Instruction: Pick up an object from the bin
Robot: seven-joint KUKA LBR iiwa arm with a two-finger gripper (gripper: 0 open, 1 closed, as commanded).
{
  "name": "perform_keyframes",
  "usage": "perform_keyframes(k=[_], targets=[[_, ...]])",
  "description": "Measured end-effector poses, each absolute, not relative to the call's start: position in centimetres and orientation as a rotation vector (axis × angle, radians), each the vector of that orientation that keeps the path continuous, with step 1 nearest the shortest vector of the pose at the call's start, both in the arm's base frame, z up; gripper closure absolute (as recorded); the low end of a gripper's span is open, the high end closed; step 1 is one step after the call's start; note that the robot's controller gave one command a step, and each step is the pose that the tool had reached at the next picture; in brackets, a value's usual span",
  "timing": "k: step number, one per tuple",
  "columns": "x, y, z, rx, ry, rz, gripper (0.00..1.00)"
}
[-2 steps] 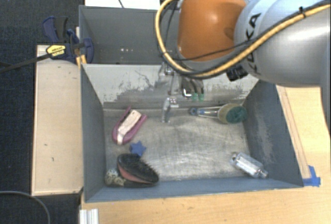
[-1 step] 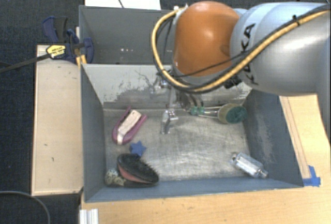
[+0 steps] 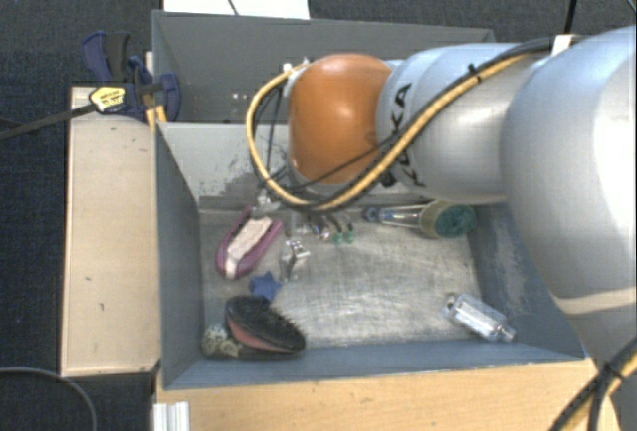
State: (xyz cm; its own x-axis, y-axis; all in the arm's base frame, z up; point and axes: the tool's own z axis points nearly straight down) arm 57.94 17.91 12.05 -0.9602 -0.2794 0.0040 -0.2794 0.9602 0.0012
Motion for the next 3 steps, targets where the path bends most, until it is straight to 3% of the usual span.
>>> perform_keyframes(k=[1,2,3], targets=[[59.4,24.0,7.0,0.33,-3.131,-0.006,0.0],[59.4,23.7,7.2,0.32,-3.132,-0.006,1.0],[58.5,24.4,23.2,0.46,-3.118,-0.005,1.0]])
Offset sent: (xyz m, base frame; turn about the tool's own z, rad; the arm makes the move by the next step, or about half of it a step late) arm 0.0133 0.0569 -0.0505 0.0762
